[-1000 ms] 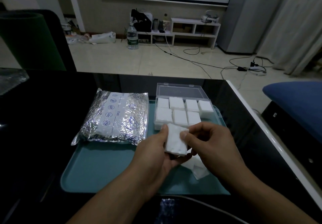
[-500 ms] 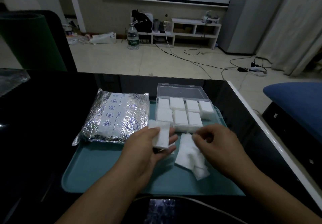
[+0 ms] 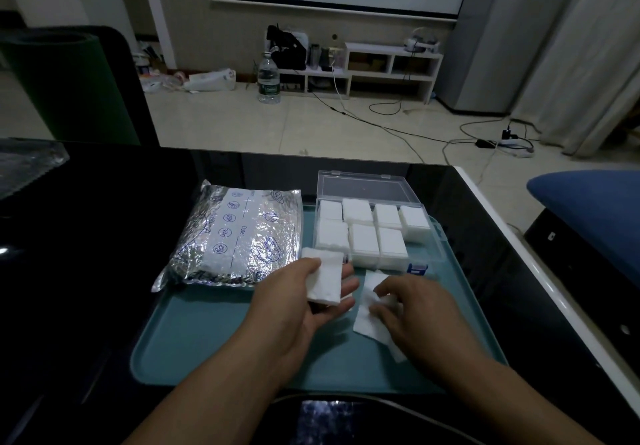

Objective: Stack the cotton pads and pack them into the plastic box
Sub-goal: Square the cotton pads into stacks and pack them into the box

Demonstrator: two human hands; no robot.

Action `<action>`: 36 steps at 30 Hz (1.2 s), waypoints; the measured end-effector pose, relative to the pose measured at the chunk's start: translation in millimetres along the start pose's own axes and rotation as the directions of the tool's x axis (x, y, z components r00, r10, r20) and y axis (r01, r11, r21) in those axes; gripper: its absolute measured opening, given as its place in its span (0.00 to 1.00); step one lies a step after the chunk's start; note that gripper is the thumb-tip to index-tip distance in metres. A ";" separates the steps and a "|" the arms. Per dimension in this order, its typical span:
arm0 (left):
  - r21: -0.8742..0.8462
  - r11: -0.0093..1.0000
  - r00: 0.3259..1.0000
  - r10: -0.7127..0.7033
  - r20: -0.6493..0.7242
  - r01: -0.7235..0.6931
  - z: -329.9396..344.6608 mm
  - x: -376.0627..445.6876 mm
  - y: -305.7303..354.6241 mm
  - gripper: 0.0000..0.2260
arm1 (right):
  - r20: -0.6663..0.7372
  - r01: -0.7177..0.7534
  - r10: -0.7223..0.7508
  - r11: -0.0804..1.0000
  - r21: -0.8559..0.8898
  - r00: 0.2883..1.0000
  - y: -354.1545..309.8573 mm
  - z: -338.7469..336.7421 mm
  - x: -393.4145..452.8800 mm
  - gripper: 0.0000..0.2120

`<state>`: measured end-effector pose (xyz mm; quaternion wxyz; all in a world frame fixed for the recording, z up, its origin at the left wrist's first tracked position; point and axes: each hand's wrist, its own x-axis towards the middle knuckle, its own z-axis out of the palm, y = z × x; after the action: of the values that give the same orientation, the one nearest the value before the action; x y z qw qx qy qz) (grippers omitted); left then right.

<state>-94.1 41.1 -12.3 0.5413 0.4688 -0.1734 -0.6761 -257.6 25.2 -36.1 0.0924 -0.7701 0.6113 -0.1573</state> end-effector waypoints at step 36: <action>0.069 0.993 0.993 -0.103 0.051 0.099 9.0 -2.1 -10.4 0.14 | 0.119 -0.080 -0.019 0.634 0.769 0.993 -19.1 -32.8 3.4 0.04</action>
<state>-107.5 44.2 -14.5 0.4857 0.4761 -0.1865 -0.7090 -251.2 28.0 1.4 0.4506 -0.6539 0.4920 -0.3568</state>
